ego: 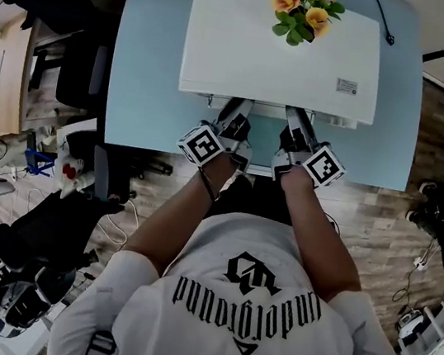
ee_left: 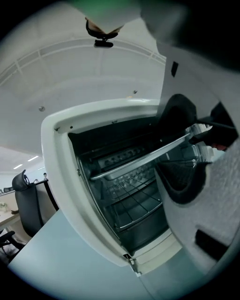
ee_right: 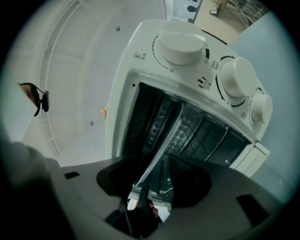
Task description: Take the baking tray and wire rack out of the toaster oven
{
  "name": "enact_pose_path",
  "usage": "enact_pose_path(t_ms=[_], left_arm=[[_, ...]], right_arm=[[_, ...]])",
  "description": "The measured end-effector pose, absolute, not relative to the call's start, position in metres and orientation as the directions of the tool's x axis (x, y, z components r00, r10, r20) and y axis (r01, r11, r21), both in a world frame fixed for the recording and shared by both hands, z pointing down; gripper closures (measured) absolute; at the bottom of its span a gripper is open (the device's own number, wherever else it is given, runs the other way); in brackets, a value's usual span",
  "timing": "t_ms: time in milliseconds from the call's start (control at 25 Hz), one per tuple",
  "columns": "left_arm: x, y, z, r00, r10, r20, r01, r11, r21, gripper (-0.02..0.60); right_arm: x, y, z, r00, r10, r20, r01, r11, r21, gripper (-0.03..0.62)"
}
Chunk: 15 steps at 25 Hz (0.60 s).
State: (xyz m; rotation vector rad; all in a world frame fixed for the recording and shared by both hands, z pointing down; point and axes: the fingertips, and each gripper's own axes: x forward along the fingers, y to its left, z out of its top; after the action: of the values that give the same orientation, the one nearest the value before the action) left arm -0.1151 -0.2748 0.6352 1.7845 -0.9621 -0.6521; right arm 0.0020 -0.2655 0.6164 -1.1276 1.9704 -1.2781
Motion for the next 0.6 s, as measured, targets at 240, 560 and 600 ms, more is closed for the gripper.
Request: enact_pose_path(t_ms=[240, 560, 600], left_arm=[[-0.112, -0.296, 0.637, 0.508, -0.861, -0.034, -0.267, -0.195, 0.944, 0.393], [-0.111, -0.319, 0.639, 0.466, -0.884, -0.049, -0.217, -0.168, 0.961, 0.393], [-0.11, -0.322, 0.637, 0.462, -0.885, -0.058, -0.206, -0.171, 0.964, 0.394]], right_arm=[[0.0, -0.288, 0.624, -0.489, -0.872, -0.006, -0.316, 0.183, -0.931, 0.388], [0.004, -0.311, 0.634, -0.46, -0.888, 0.007, -0.297, 0.146, -0.944, 0.399], [0.005, -0.314, 0.635, -0.455, -0.89, 0.009, -0.293, 0.14, -0.946, 0.402]])
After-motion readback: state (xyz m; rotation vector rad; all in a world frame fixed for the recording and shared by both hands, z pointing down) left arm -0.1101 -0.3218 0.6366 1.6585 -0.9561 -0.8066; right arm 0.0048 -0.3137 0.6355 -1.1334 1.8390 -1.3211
